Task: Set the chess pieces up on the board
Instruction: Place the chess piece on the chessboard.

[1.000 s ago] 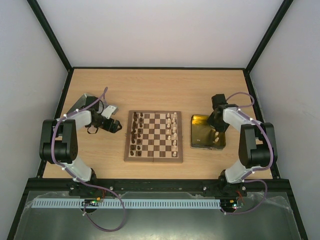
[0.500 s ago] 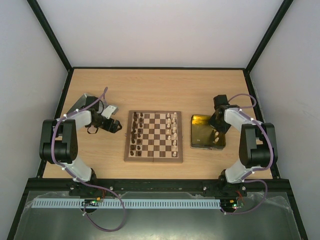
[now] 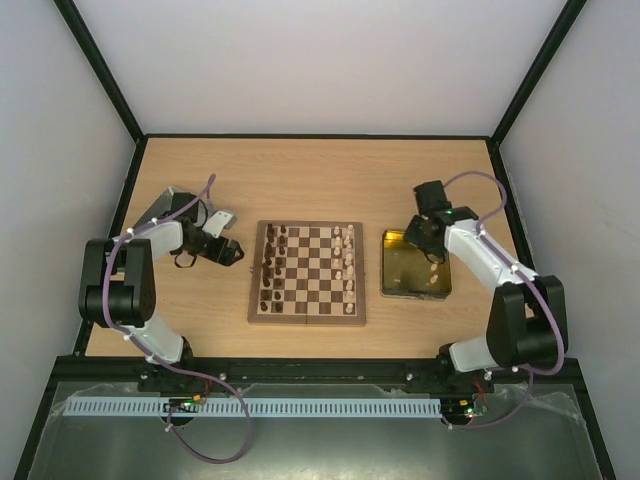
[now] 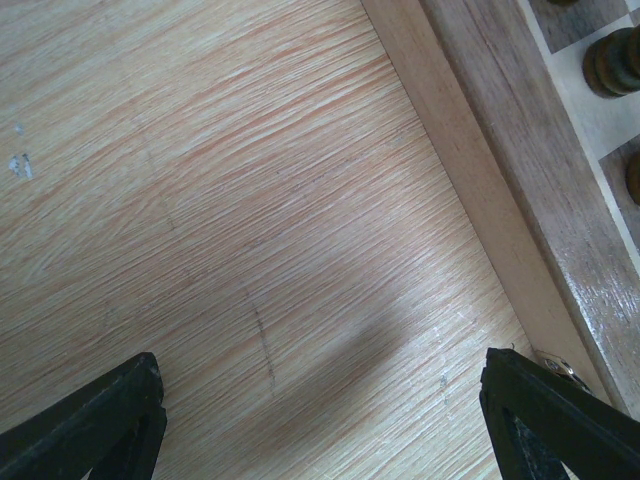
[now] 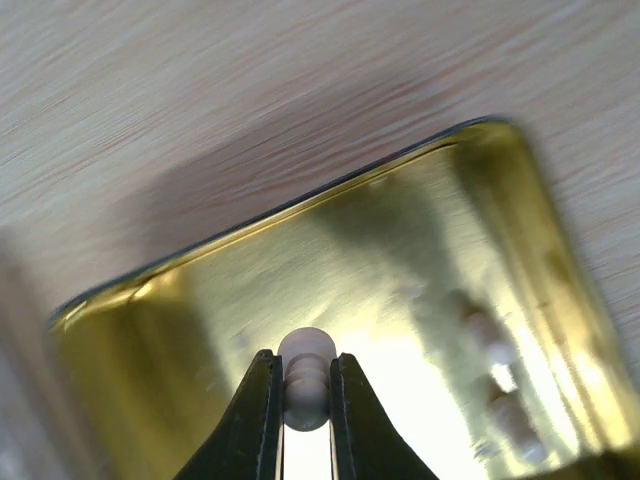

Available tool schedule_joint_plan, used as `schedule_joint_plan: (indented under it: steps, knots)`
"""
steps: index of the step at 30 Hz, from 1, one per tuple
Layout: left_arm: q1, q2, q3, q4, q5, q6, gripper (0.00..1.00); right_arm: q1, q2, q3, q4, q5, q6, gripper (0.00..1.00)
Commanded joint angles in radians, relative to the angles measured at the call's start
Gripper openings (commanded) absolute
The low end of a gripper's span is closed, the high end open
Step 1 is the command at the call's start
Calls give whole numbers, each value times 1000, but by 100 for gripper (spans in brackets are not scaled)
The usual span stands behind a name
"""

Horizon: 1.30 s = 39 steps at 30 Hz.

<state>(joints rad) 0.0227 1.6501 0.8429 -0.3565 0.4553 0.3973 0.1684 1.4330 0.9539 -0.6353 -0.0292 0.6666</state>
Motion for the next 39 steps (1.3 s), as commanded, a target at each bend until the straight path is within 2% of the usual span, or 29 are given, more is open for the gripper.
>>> schedule_joint_plan:
  steps: [1,6,16,27,39]
  knots:
    - [0,27,-9,-40,-8,-4,87,182,-66,98,-116,55,-9,2]
    - [0,27,-11,-39,-13,-5,87,401,-33,213,-213,86,2,2]
    - [0,15,-15,-39,-20,-8,87,678,132,329,-281,121,-10,2]
    - [0,14,-16,-37,-17,-6,87,732,222,354,-280,71,-19,3]
    - [0,19,-15,-35,-13,-4,87,774,259,300,-242,20,2,3]
